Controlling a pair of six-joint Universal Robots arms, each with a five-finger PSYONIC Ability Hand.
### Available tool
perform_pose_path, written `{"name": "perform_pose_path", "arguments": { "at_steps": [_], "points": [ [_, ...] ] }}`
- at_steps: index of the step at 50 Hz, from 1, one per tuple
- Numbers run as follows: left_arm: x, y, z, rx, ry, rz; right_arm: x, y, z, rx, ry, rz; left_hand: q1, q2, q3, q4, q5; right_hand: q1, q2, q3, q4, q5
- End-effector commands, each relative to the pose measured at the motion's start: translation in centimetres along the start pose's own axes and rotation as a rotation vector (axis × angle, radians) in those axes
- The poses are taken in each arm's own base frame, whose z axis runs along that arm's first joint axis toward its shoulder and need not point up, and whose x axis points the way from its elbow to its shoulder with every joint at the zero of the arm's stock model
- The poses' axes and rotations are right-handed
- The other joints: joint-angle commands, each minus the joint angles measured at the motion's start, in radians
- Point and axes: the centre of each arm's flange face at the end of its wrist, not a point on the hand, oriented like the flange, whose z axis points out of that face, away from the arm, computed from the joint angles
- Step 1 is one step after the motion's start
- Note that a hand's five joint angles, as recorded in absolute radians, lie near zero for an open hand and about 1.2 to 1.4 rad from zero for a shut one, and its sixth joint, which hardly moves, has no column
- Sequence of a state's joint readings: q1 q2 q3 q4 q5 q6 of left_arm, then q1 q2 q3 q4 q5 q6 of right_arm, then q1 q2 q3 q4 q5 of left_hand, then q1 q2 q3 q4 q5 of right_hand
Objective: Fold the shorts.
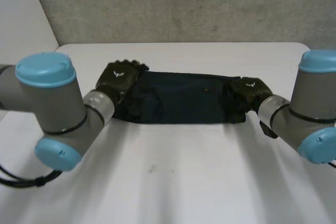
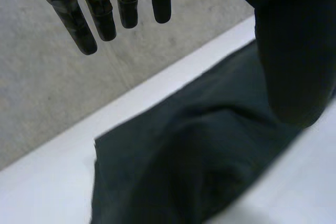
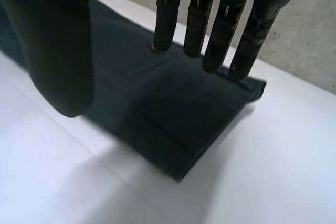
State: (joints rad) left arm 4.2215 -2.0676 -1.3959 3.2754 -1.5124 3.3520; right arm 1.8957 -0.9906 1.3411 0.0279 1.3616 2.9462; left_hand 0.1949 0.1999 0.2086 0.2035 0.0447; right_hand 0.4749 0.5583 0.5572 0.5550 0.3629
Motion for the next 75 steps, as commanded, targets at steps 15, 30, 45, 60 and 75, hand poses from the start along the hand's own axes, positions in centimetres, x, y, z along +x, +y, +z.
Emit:
{"name": "perform_pose_path", "arguments": {
  "at_steps": [15,30,45,60,75],
  "points": [
    [0.6,1.8,-2.3,-0.067,0.017,0.001,3.1,3.5,4.5,-0.008,0.136,-0.088,0.01,0.005,-0.004,0.001,-0.014,0.921,0.838,0.839,0.841,0.859],
    [-0.8,-0.4,-4.0,-0.014,-0.02,-0.002,10.1,0.2,0.7,-0.084,0.294,-0.364,0.001,-0.004,-0.013,-0.008,-0.023,0.921,0.838,0.839,0.841,0.859],
    [-1.2,-1.5,-4.5,0.026,-0.038,-0.001,-7.8,-5.0,0.8,0.342,-0.142,-0.836,0.001,-0.004,-0.013,-0.008,-0.023,0.921,0.838,0.839,0.841,0.859],
    [-3.6,-7.2,-2.0,0.293,-0.127,0.021,-15.1,-1.4,0.6,0.375,-0.432,-0.778,0.004,-0.001,-0.01,-0.005,-0.02,-0.205,-0.288,-0.287,-0.285,-0.267],
    [2.6,-4.0,6.0,0.096,0.057,-0.091,-4.7,-6.3,3.2,0.199,-0.127,-0.097,0.089,0.084,0.075,0.08,0.065,-0.3,-0.384,-0.383,-0.38,-0.363]
  ]
}}
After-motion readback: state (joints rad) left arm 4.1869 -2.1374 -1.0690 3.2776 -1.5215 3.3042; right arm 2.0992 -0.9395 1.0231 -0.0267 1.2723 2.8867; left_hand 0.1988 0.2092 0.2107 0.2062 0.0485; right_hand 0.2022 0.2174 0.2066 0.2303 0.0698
